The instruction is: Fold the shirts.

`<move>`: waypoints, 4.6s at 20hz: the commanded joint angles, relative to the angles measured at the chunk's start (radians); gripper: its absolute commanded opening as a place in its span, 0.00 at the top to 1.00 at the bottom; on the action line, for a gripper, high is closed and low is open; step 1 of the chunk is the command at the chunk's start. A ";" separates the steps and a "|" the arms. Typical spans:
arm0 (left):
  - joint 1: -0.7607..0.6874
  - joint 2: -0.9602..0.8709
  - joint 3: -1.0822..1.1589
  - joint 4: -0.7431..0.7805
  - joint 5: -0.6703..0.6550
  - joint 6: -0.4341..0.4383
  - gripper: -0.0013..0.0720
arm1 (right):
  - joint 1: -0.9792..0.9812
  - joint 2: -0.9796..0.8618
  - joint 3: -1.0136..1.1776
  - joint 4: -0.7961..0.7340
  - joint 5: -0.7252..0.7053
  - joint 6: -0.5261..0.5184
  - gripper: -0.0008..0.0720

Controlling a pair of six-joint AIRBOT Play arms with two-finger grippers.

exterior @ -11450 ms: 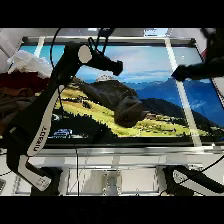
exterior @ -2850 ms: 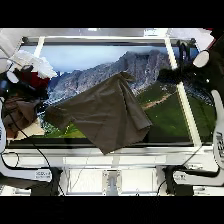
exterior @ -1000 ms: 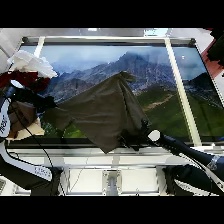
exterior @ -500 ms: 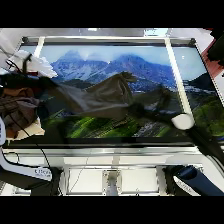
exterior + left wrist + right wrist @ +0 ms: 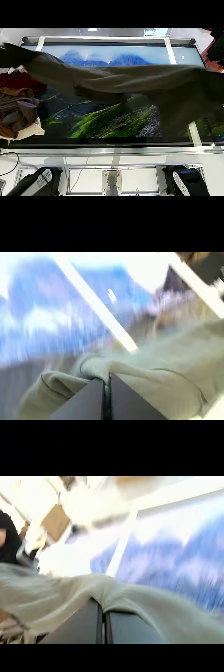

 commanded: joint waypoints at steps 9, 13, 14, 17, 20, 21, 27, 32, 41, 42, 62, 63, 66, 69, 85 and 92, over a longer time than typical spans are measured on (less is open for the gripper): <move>-0.032 0.064 -0.015 0.330 0.149 -0.267 0.97 | -0.026 -0.246 0.127 -0.228 0.242 -0.093 0.95; -0.271 -0.254 -0.059 0.595 0.313 -0.263 0.97 | -0.033 -0.576 0.011 -0.231 0.121 -0.208 0.95; -0.324 -0.343 -0.059 0.675 0.412 -0.288 0.97 | -0.035 -0.669 -0.005 -0.246 0.059 -0.220 0.95; -0.414 -0.594 -0.058 0.805 0.705 -0.461 0.97 | -0.040 -0.929 -0.007 -0.250 -0.154 -0.227 0.95; -0.422 -0.742 -0.044 0.739 0.807 -0.526 0.97 | -0.039 -1.106 -0.007 -0.143 -0.372 -0.227 0.95; -0.422 -0.759 -0.039 0.725 0.827 -0.523 0.96 | -0.039 -1.137 -0.007 -0.111 -0.439 -0.227 0.94; -0.362 -0.686 0.201 0.730 0.709 -0.492 0.25 | -0.096 -1.104 0.043 -0.069 -0.623 -0.223 0.30; -0.228 -0.386 0.214 0.845 0.286 -0.275 0.32 | -0.310 -0.922 0.116 -0.283 -0.174 -0.221 0.30; -0.003 0.171 -1.015 0.494 0.280 -0.508 0.32 | -0.727 -0.727 -0.007 -0.149 0.282 -0.425 0.30; -0.003 0.170 -1.109 0.465 0.298 -0.539 0.32 | -0.747 -0.720 -0.025 -0.090 0.294 -0.455 0.30; -0.326 -0.114 -1.381 -0.172 0.824 -0.271 0.70 | -0.756 -0.718 -0.065 0.141 0.366 -0.544 0.30; -0.337 -0.121 -1.381 -0.220 0.824 -0.231 0.78 | -0.757 -0.718 -0.094 0.138 0.394 -0.544 0.30; -0.343 -0.121 -1.381 -0.320 0.813 -0.141 0.97 | -0.760 -0.716 -0.258 0.084 0.455 -0.498 0.30; -0.343 -0.121 -1.351 -0.325 0.763 -0.108 0.97 | -0.758 -0.716 -0.475 0.129 0.442 -0.458 0.29; -0.343 -0.121 -1.296 -0.325 0.722 -0.047 0.97 | -0.757 -0.719 -0.788 0.280 -0.085 -0.272 0.30; -0.343 -0.121 -1.296 -0.325 0.723 -0.039 0.97 | -0.756 -0.769 -0.788 0.314 -0.132 -0.276 0.39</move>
